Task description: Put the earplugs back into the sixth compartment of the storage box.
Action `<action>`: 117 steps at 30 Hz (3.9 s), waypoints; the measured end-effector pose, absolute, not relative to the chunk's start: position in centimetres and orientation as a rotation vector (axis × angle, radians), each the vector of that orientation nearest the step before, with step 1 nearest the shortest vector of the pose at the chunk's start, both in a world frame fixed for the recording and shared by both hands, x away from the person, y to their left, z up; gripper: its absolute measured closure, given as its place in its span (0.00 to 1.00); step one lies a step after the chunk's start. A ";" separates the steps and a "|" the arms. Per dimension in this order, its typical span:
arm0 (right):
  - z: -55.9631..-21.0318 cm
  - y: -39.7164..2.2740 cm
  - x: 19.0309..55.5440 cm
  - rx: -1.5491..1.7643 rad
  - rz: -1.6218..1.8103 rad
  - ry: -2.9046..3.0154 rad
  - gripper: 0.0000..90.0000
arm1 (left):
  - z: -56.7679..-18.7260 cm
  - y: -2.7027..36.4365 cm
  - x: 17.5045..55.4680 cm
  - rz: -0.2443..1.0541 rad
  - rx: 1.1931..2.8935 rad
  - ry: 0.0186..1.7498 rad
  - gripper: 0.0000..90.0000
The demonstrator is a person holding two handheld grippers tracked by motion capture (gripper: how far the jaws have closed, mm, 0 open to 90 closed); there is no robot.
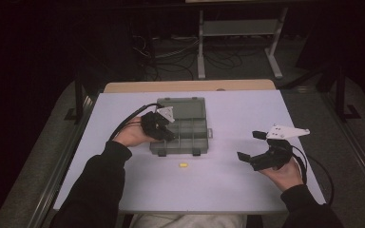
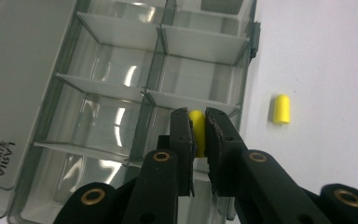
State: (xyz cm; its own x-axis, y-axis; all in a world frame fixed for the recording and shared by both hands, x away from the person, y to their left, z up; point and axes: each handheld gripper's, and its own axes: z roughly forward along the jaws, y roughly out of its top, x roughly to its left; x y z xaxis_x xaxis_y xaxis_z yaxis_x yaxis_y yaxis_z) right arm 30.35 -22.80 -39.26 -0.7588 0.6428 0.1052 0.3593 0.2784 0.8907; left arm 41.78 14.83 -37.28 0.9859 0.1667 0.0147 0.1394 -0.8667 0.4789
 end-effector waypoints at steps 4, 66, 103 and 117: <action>-39.3 -22.8 30.4 0.920 1.472 2.277 0.00 | -37.9 14.9 41.9 0.073 2.648 0.226 0.91; -39.1 -22.9 30.3 0.921 1.476 2.269 0.00 | -33.9 14.5 36.7 0.097 2.517 0.217 0.10; -39.1 -22.9 30.2 0.911 1.478 2.270 0.00 | -40.1 10.1 34.3 0.016 2.660 0.077 0.26; -39.1 -22.9 30.2 0.911 1.480 2.272 0.00 | -41.3 10.1 35.1 0.017 2.715 0.073 0.47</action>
State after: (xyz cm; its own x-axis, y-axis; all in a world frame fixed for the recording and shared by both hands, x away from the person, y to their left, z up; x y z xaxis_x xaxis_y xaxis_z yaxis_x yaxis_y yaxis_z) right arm 30.24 -22.92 -39.12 -0.7620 0.6393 0.1030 0.3525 0.2761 0.8942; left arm 35.13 10.07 -41.31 0.9986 0.0537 0.0006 0.0487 -0.9094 0.4130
